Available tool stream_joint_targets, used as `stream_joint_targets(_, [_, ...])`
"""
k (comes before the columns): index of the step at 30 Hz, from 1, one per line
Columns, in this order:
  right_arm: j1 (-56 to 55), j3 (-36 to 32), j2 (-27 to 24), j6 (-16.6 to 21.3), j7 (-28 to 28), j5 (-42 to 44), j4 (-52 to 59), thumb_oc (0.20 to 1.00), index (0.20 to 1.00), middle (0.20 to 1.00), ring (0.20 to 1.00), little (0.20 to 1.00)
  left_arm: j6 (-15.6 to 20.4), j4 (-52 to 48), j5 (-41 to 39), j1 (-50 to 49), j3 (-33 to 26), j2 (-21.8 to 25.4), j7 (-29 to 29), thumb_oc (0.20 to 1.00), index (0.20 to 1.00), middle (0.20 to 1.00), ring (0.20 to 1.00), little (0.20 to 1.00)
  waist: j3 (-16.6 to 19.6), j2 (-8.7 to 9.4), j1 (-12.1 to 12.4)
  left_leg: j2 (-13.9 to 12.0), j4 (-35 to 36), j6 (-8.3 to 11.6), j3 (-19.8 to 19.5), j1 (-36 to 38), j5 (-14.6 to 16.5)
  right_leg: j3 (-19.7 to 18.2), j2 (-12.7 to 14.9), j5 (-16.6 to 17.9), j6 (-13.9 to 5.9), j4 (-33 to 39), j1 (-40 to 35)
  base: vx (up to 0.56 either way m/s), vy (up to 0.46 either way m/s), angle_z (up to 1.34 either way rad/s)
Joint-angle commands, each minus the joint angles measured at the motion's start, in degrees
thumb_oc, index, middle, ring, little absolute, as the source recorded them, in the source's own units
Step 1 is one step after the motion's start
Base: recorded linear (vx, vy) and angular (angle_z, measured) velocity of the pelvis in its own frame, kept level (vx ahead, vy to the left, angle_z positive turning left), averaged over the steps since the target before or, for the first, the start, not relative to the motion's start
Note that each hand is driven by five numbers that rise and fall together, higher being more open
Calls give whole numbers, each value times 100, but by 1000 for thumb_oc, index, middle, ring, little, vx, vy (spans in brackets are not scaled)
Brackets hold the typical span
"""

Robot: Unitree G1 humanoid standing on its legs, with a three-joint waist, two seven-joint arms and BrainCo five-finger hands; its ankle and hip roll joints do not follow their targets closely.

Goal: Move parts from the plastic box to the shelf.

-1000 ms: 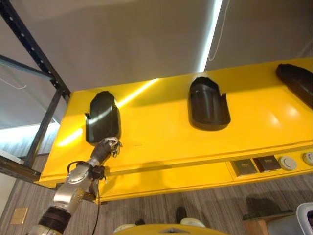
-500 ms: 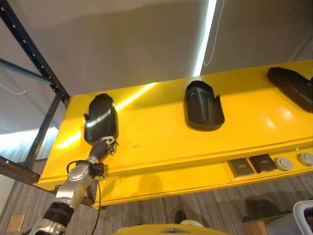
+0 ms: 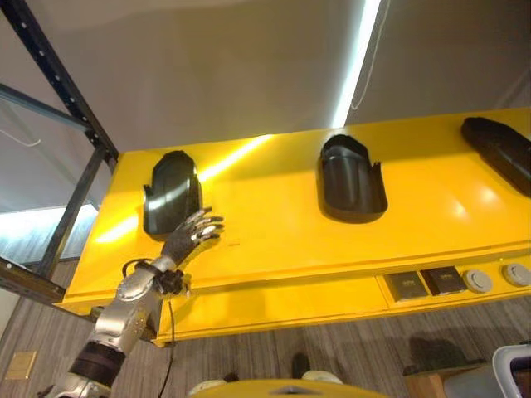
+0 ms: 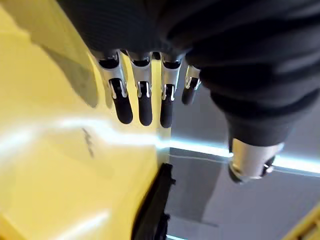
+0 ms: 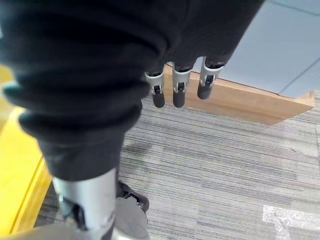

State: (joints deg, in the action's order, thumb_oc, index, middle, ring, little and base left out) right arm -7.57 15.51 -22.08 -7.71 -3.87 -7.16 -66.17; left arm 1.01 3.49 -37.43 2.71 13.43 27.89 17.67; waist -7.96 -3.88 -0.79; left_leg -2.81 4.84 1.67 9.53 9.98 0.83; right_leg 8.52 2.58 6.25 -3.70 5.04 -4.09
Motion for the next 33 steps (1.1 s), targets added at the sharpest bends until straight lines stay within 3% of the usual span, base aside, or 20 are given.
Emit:
stream_joint_targets(1, [203,137,52,-3,3,-49,-352,1000,1000,1000,1000,1000,107,-545,-428,179,-381,238,901,1000,1000,1000,1000,1000,53,91,-30,43,-545,-32,186,-461,142,-5,77,-641,-235,-268,-194,0,0,0])
stream_joint_targets(2, [209,137,55,-2,0,-39,-361,1000,1000,1000,1000,1000,55,-670,-471,171,-381,251,1004,1000,1000,1000,1000,1000,52,89,-23,45,-543,-32,181,-461,142,-4,77,-639,-236,-266,-195,0,0,0])
stream_joint_targets(5, [251,116,57,46,-30,-44,-466,1000,1000,1000,1000,1000,-376,-1328,-686,154,-231,351,2587,1000,1000,1000,1000,1000,77,54,15,60,-530,-23,147,-490,120,12,87,-618,-254,-245,-186,-12,6,1])
stream_joint_targets(7, [300,126,37,55,-13,-65,-504,1000,1000,1000,1000,1000,-352,-1502,-638,171,-89,439,3061,1000,1000,1000,1000,1000,92,41,11,60,-517,-16,149,-493,107,5,90,-608,-266,-234,-179,0,0,0])
stream_joint_targets(8, [351,156,7,23,24,-90,-503,1000,1000,1000,1000,1000,-538,-1677,-663,203,83,562,3269,1000,1000,1000,1000,1000,106,33,-4,62,-506,-8,152,-495,94,-7,90,-600,-279,-223,-175,0,0,0])
stream_joint_targets(13, [435,310,-38,-27,79,-129,-516,1000,1000,1000,1000,1000,-834,-1659,-671,435,713,776,3458,1000,1000,1000,1000,1000,170,11,-77,70,-461,-20,174,-472,88,-57,79,-584,-313,-197,-163,0,0,0])
stream_joint_targets(16, [495,474,-53,-100,135,-152,-479,1000,1000,1000,1000,1000,-1342,-1407,-658,569,1304,545,3638,1000,1000,1000,1000,1000,220,23,-160,78,-439,-51,204,-451,110,-127,66,-582,-331,-186,-151,0,0,0])
stream_joint_targets(21, [588,652,-26,-183,138,-167,-431,1000,1000,1000,1000,1000,-1337,-801,-380,688,1922,250,3183,1000,1000,1000,1000,1000,221,62,-257,73,-444,-69,252,-445,132,-203,45,-586,-342,-208,-123,-5,-3,-2])
stream_joint_targets(23, [590,729,-31,-221,165,-100,-382,1000,1000,1000,1000,1000,-1236,82,14,593,2165,47,2332,1000,1000,1000,1000,1000,203,95,-298,70,-470,-97,270,-447,167,-247,27,-608,-346,-245,-90,-37,-13,-6])
stream_joint_targets(27, [557,678,-59,-251,201,-109,-313,1000,1000,1000,1000,1000,-1213,615,32,326,1973,-58,1547,1000,1000,1000,1000,1000,181,103,-259,79,-504,-106,235,-461,179,-243,26,-619,-344,-256,-94,-18,-3,-9])
stream_joint_targets(29, [490,637,-32,-241,179,-118,-256,1000,1000,1000,1000,1000,-759,1602,392,56,1714,-149,535,1000,1000,1000,1000,1000,131,143,-203,84,-574,-123,204,-478,224,-224,28,-637,-327,-295,-101,-39,-21,-4])
stream_joint_targets(30, [466,617,5,-226,148,-98,-260,1000,1000,1000,1000,1000,-470,2170,745,-86,1536,-250,318,1000,1000,1000,1000,1000,109,170,-158,89,-593,-125,183,-492,237,-198,32,-643,-317,-307,-100,-46,-31,4])
stream_joint_targets(32, [472,574,48,-218,126,-104,-279,1000,1000,1000,1000,1000,-269,2590,1066,-192,1430,-312,459,1000,1000,1000,1000,1000,107,198,-116,89,-605,-127,169,-532,227,-184,40,-632,-301,-323,-63,-40,-24,3])
stream_joint_targets(33, [530,556,56,-236,137,-65,-304,1000,1000,1000,1000,1000,52,3219,1802,-377,1273,-408,-56,1000,1000,1000,1000,1000,69,220,-58,82,-627,-120,133,-536,236,-141,45,-652,-289,-331,-80,-38,-22,6])
